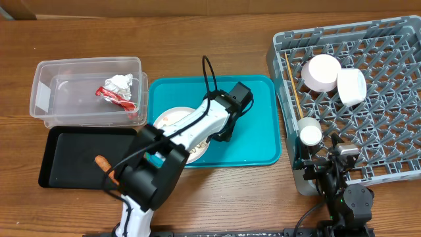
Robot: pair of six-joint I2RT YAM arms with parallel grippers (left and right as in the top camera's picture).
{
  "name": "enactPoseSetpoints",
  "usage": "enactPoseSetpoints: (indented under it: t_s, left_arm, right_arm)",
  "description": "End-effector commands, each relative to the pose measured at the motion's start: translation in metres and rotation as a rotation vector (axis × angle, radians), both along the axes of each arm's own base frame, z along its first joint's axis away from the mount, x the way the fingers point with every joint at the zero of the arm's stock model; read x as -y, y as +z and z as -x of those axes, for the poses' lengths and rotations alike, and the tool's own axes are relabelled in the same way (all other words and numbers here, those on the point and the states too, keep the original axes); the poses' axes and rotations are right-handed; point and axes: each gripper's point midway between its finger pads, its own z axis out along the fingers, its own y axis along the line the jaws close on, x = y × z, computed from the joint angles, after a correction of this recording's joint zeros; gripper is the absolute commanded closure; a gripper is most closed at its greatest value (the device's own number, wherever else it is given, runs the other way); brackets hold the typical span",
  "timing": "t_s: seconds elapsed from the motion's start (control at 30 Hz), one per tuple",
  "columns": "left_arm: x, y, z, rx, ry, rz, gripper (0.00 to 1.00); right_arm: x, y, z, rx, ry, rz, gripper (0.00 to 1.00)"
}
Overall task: Sort waste into correct bins and load items into the dishwasher
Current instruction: 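Reach the left gripper to the white plate rim and grasp it, then lift the plate and carry it over the black tray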
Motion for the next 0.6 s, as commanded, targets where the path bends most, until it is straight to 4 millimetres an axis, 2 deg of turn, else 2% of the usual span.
enactPoseSetpoints:
  t_s: [0.0,0.1,0.23,0.33,0.57]
  left_arm:
    - [-0.007,-0.012,-0.004,0.002,-0.043,-0.078,0.83]
    - [-0.007,-0.011,-0.007,0.011,-0.049,-0.081,0.94]
    - [0.000,-0.001,-0.012,0.014,-0.081,-0.073,0.96]
    - [0.008,0.018,-0.019,0.027,-0.080,-0.062,0.96]
    - [0.026,0.082,-0.033,0.081,0.004,-0.019,0.96]
  right_arm:
    - [0.002,0.002,0.000,0.013,-0.006,0.002,0.00]
    - [0.002,0.002,0.000,0.013,-0.006,0.002,0.00]
    - [0.002,0.002,0.000,0.013,-0.006,0.002,0.00]
    - [0.002,0.002,0.000,0.014,-0.006,0.002,0.00]
    - [0.002,0.002,0.000,0.013,-0.006,0.002,0.00]
